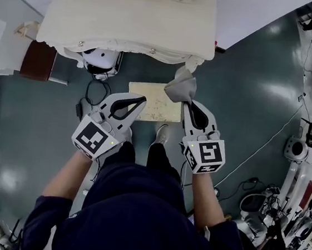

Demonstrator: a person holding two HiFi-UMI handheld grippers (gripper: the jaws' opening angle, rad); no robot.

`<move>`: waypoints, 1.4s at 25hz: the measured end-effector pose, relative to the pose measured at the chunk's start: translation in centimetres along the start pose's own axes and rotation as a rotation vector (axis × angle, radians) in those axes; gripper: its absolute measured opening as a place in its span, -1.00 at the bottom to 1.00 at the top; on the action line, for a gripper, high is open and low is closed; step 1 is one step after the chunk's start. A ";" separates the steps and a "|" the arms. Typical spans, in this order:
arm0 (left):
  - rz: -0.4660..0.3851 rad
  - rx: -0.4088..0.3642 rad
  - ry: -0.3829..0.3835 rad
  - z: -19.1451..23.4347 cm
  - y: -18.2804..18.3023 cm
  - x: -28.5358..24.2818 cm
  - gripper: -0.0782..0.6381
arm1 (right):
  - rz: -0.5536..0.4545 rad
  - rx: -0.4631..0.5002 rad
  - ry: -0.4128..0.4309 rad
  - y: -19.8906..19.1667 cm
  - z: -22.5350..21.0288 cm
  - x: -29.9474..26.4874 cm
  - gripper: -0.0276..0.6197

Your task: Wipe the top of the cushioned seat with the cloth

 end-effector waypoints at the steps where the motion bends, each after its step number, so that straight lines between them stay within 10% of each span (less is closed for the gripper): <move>1: -0.014 -0.007 0.004 0.0 0.6 0.4 -0.76 | -0.019 0.004 -0.003 0.8 0.2 0.4 -0.80; 14: -0.127 -0.067 0.043 0.0 5.9 3.5 -0.76 | -0.180 0.169 0.008 9.1 3.8 4.3 -0.80; 35: -0.189 -0.094 0.065 -0.4 8.9 3.8 -0.76 | -0.269 0.151 0.084 13.3 4.8 5.6 -0.80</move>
Point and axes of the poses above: the fingertips, and each gripper's own axes: x backward along the fingers, z to its left, y out of its top, the point moved 9 cm from there along x, backward along the fingers, and after that the axes turned 3 degrees about -z, right-handed, at the moved point
